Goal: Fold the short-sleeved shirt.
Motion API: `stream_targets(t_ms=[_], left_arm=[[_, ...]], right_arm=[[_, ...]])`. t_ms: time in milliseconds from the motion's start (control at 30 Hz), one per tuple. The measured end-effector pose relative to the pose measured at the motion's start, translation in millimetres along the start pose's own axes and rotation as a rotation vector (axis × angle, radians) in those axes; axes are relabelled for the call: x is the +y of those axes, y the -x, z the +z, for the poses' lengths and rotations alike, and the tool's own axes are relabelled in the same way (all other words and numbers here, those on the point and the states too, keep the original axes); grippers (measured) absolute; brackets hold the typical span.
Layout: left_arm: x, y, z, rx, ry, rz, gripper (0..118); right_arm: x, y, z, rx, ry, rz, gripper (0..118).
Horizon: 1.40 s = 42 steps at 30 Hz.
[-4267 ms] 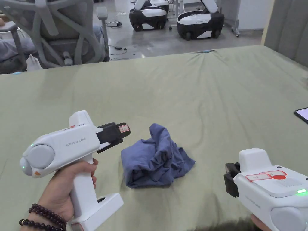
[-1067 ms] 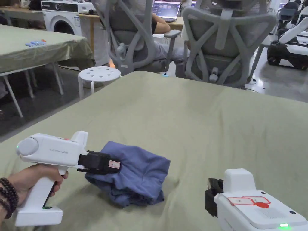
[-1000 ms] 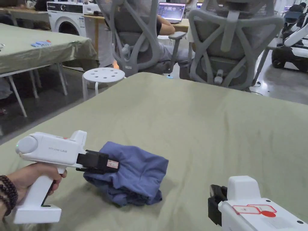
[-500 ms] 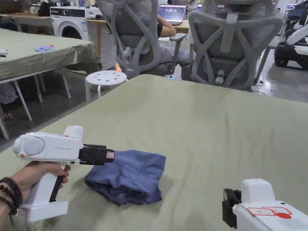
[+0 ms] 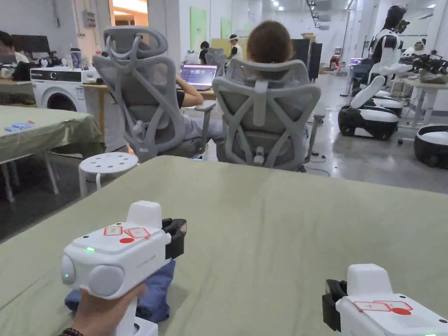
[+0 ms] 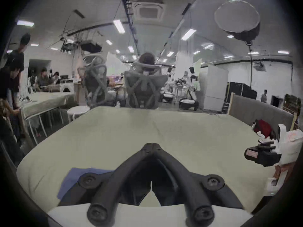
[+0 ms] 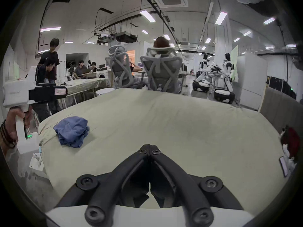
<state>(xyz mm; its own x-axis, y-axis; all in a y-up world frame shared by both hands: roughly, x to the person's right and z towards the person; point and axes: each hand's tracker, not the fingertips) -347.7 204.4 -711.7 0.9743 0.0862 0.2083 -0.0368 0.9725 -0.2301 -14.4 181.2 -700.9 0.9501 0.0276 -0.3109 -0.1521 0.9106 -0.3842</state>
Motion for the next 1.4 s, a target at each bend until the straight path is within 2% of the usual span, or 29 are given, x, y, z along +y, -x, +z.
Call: stream_targets(t_ms=[167,233,367,467,533,633,700,767,900,1033,1267,1300,1333,1400], left_arm=[[27.3,-108.2,-30.5,-0.029,-0.061,-0.056,0],[43.0,-155.7,-41.6,-0.05,-0.091,-0.049,0],[60.9,-223.0,-72.4,-0.04,-0.173,-0.125,0],[72.8,-257.1,-94.9,-0.03,-0.232,-0.141,0],[81.1,-277.3,-103.1,0.004,-0.276,-0.203,0],[84.5,-292.5,-121.2,-0.004,-0.312,-0.248,0],[90.3,-300.6,-131.3,0.013,-0.293,-0.203,0],[94.3,-303.8,-133.8,0.002,-0.278,-0.166,0],[90.7,-307.6,-151.6,0.03,-0.282,-0.168,0],[86.4,-303.6,-157.1,0.024,-0.258,-0.116,0],[76.6,-292.3,-164.3,0.052,-0.233,-0.104,0],[77.5,-292.8,-160.9,0.054,-0.231,-0.103,0],[77.2,-292.7,-160.5,0.059,-0.236,-0.101,3],[77.7,-292.8,-157.8,0.055,-0.23,-0.105,39]], right_arm=[[29.1,-59.6,38.7,-0.09,-0.09,0.026,0],[43.5,-84.6,50.8,-0.137,-0.12,0.018,0],[70.4,-133.0,66.6,-0.217,-0.18,0.013,0],[87.3,-171.7,70.7,-0.306,-0.23,0.011,0],[94.2,-198.8,66.5,-0.366,-0.243,-0.017,0],[97.2,-230.8,61.0,-0.396,-0.269,-0.06,0],[95.1,-249.9,55.5,-0.434,-0.29,-0.075,0],[89.5,-260.4,53.1,-0.467,-0.335,-0.08,0],[78.5,-272.9,46.1,-0.47,-0.349,-0.103,0],[74.0,-274.0,45.2,-0.474,-0.354,-0.107,0],[79.1,-269.4,48.8,-0.473,-0.364,-0.091,1],[78.8,-268.1,48.7,-0.475,-0.369,-0.08,4],[78.7,-269.9,43.7,-0.474,-0.367,-0.073,15],[78.3,-269.6,42.1,-0.451,-0.357,-0.084,65]])
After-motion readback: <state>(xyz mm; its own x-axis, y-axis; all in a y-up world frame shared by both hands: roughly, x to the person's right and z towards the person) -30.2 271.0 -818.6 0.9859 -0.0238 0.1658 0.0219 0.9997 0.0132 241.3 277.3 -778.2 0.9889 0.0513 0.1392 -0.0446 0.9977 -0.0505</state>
